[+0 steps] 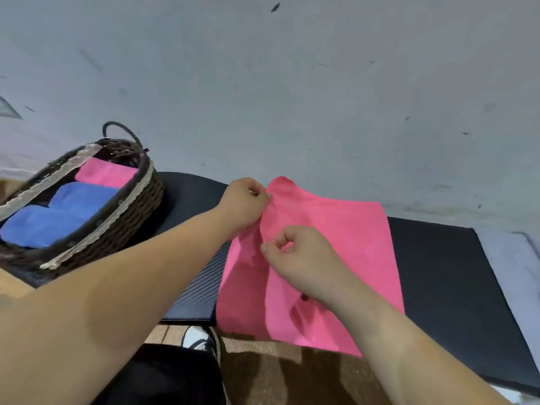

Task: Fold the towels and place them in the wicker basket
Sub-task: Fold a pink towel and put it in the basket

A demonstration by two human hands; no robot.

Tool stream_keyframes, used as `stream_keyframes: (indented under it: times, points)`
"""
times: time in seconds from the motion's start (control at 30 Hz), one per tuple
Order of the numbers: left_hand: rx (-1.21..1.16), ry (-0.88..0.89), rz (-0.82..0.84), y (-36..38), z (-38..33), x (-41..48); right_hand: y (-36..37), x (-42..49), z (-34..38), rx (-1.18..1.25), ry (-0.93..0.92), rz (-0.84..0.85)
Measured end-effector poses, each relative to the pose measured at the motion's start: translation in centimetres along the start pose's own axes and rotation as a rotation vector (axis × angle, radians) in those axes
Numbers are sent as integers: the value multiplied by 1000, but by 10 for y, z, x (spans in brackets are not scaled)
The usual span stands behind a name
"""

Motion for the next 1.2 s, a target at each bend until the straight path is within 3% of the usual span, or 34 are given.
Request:
stream_keyframes:
  times: [0.13, 0.47, 0.67, 0.77, 0.9, 0.97, 1.07, 1.2]
  points:
    - [41, 27, -37, -7, 40, 4, 24, 9, 2, -36, 34, 74]
    - [74, 35, -92, -35, 53, 13, 48, 12, 11, 84, 39, 111]
    - [156, -34, -55, -54, 64, -3, 60, 0, 8, 143, 64, 354]
    - [275, -41, -43, -62, 55, -22, 45, 2, 2, -26, -10, 209]
    - [395, -174, 127, -67, 39, -51, 11, 7, -16, -464, -178, -73]
    - [446, -213, 208, -67, 36, -69, -3, 5, -31, -607, -112, -13]
    - [548, -223, 287, -57, 43, -88, -10, -10, -55, -786, 48, 233]
    - [616, -95, 186, -43, 49, -87, -12, -33, -69, -850, 158, 331]
Point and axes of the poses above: each hand's wrist, its own x-axis towards the middle knuckle, its own y-axis out of the palm, z = x × y, the point moved 3 cm from there along x, towards the middle knuckle, and after that the axes turned 3 degrees about -x, right-handed, at the moved point
